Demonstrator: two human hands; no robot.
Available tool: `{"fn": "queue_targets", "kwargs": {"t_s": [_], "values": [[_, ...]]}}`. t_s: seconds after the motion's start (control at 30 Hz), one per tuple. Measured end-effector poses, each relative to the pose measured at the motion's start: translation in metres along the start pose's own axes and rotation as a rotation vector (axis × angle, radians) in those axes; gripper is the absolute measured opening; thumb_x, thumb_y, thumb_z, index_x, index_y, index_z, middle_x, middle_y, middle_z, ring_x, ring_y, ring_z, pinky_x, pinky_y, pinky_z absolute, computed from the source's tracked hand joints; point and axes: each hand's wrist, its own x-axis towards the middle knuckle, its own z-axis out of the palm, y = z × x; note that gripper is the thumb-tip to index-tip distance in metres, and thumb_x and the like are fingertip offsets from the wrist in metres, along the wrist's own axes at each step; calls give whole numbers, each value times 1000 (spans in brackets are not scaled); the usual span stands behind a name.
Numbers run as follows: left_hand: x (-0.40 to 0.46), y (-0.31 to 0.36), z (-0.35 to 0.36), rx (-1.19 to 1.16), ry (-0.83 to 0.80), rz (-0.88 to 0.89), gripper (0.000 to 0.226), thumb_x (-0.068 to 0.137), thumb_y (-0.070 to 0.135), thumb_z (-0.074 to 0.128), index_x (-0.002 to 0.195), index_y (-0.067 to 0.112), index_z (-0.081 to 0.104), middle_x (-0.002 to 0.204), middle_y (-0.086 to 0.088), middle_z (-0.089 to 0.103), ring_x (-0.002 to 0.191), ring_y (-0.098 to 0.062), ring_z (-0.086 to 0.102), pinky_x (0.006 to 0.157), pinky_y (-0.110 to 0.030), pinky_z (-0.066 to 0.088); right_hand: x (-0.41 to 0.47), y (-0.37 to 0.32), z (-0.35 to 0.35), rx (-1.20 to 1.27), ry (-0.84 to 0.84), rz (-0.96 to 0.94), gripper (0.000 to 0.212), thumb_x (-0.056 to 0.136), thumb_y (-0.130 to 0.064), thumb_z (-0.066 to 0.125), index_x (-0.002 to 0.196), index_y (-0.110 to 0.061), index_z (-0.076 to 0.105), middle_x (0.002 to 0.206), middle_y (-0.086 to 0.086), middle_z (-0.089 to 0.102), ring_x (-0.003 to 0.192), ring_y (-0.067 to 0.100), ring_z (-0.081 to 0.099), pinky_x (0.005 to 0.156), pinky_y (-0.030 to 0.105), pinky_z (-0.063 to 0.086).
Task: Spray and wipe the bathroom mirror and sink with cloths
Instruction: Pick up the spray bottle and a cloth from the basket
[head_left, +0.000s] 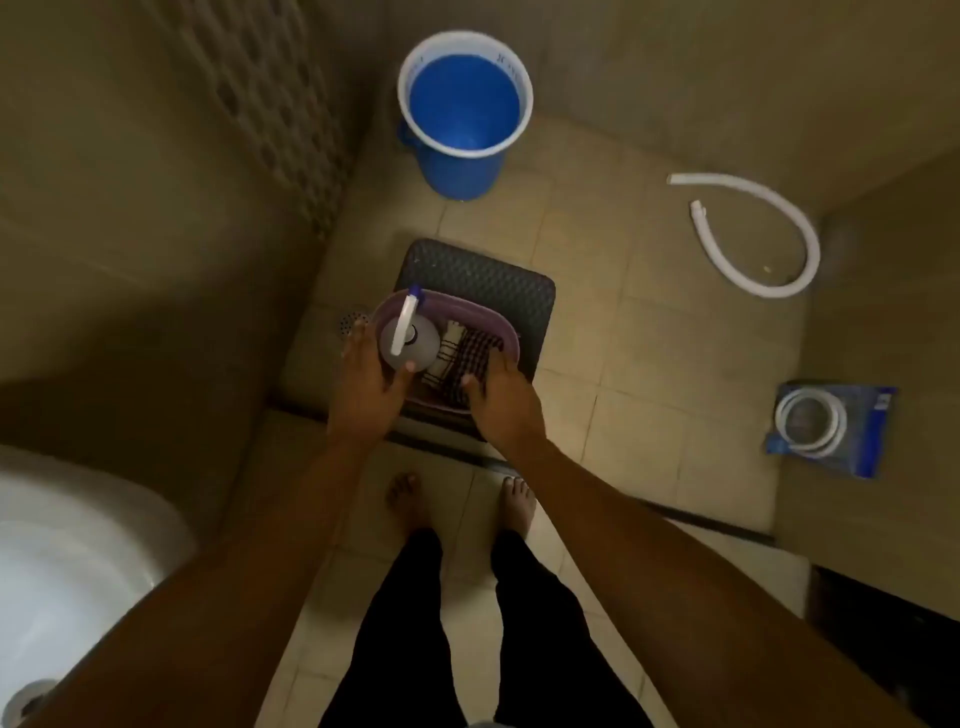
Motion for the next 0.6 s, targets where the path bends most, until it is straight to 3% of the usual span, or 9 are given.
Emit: {"fn": "queue_targets", "kwargs": {"t_s": [0.17, 0.3, 0.4, 0.6], "values": [[22, -16, 17, -164, -44, -40, 67, 91, 26, 64, 147, 11, 31, 144, -10, 46, 131, -25, 45, 100, -26, 34, 37, -7, 30, 49, -87, 276, 58, 96, -37, 54, 138, -2, 36, 135, 19, 49, 117, 38, 56, 93, 47, 52], [34, -22, 30, -231, -32, -57, 65, 85, 20, 70, 142, 12, 40, 140, -8, 50, 127, -16, 45, 101, -26, 37, 60, -3, 49, 30, -136, 383, 72, 90, -33, 62, 143, 3, 27, 141, 23, 43, 126, 41, 48, 101, 49, 47], [42, -27, 39, -276, -34, -67, 62, 83, 19, 73, 138, 12, 45, 135, -8, 55, 124, -17, 50, 104, -32, 42, 73, -3, 60, 11, -162, 406, 79, 87, -27, 65, 145, 5, 22, 143, 25, 39, 127, 41, 47, 102, 49, 47], [61, -33, 51, -305, -17, -139, 59, 81, 22, 75, 133, 13, 51, 125, -4, 61, 115, -20, 57, 98, -32, 46, 83, -3, 77, -40, -146, 467, 91, 85, -26, 69, 149, 4, 10, 149, 25, 27, 133, 42, 39, 104, 48, 45]]}}
